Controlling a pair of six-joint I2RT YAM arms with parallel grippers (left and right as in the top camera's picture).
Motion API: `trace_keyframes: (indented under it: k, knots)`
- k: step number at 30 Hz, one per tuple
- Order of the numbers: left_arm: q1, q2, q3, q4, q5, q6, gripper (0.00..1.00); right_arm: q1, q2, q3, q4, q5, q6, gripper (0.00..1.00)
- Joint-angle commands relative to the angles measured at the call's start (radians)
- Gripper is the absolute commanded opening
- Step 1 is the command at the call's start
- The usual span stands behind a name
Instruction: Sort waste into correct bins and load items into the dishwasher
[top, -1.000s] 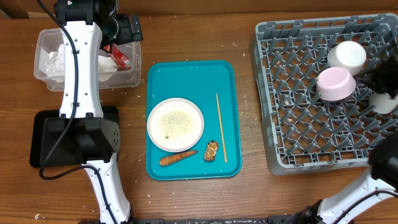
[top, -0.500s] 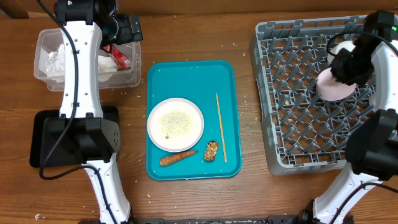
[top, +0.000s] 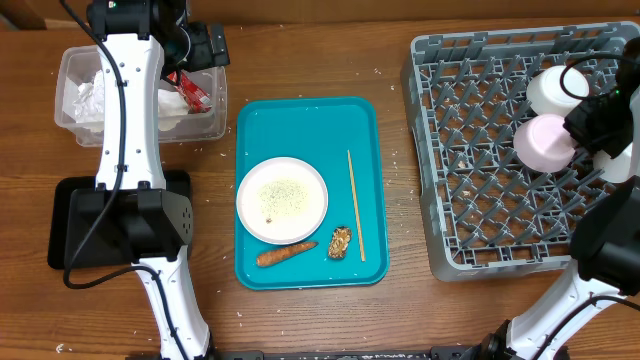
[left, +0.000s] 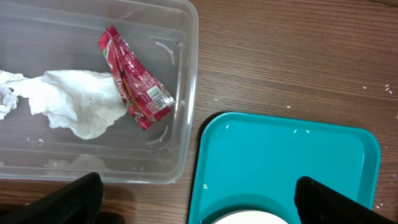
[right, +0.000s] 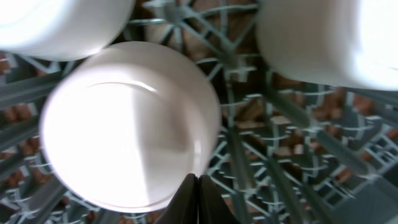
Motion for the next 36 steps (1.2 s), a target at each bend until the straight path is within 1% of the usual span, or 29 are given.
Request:
trace_keyframes:
  k: [1,5,7,9,10,11,12,13,14,16,21,22,24,26,27,33,36]
  knots:
    - [-0.006,0.001,0.014,0.003,-0.003,-0.009,1.0,-0.004,-0.001,0.034,-0.022,0.045,0.039,0.04]
    - [-0.006,0.001,0.014,0.003,-0.003,-0.009,1.0,0.01,-0.032,0.067,-0.064,-0.014,0.042,0.04]
    - [-0.006,0.001,0.014,0.003,-0.003,-0.009,1.0,0.032,-0.068,0.081,-0.081,-0.117,0.007,0.04]
    - [-0.006,0.001,0.014,0.003,-0.003,-0.009,1.0,0.058,-0.101,0.082,-0.082,-0.248,-0.064,0.04]
    - [-0.006,0.001,0.014,0.003,-0.003,-0.009,1.0,0.08,-0.122,0.082,-0.085,-0.345,-0.129,0.07]
    - [-0.006,0.001,0.014,0.003,-0.003,-0.009,1.0,0.124,-0.151,0.082,-0.095,-0.477,-0.216,0.19]
    - [-0.006,0.001,0.014,0.003,-0.003,-0.009,1.0,0.185,-0.168,0.082,-0.106,-0.525,-0.256,0.49]
    - [-0.006,0.001,0.014,0.003,-0.003,-0.009,1.0,0.222,-0.17,0.082,-0.111,-0.518,-0.261,0.64]
    - [-0.006,0.001,0.014,0.003,-0.003,-0.009,1.0,0.257,-0.17,0.081,-0.116,-0.503,-0.261,0.73]
    - [-0.006,0.001,0.014,0.003,-0.003,-0.009,1.0,0.34,-0.164,0.067,-0.112,-0.467,-0.26,0.81]
    - [-0.006,0.001,0.014,0.003,-0.003,-0.009,1.0,0.538,-0.135,-0.002,-0.011,-0.399,-0.258,0.82]
    - [-0.006,0.001,0.014,0.003,-0.003,-0.009,1.0,0.64,-0.117,-0.068,0.086,-0.369,-0.23,0.82]
    - [-0.006,0.001,0.014,0.003,-0.003,-0.009,1.0,0.705,-0.099,-0.109,0.134,-0.287,-0.162,0.82]
    - [-0.006,0.001,0.014,0.003,-0.003,-0.009,1.0,0.751,-0.08,-0.135,0.155,-0.231,-0.141,0.78]
    - [-0.006,0.001,0.014,0.003,-0.003,-0.009,1.0,0.806,-0.048,-0.158,0.168,-0.183,-0.142,0.73]
    - [-0.006,0.001,0.014,0.003,-0.003,-0.009,1.0,0.932,0.043,-0.195,0.176,-0.058,-0.142,0.72]
    - [-0.006,0.001,0.014,0.003,-0.003,-0.009,1.0,0.973,0.084,-0.196,0.177,-0.051,-0.141,0.71]
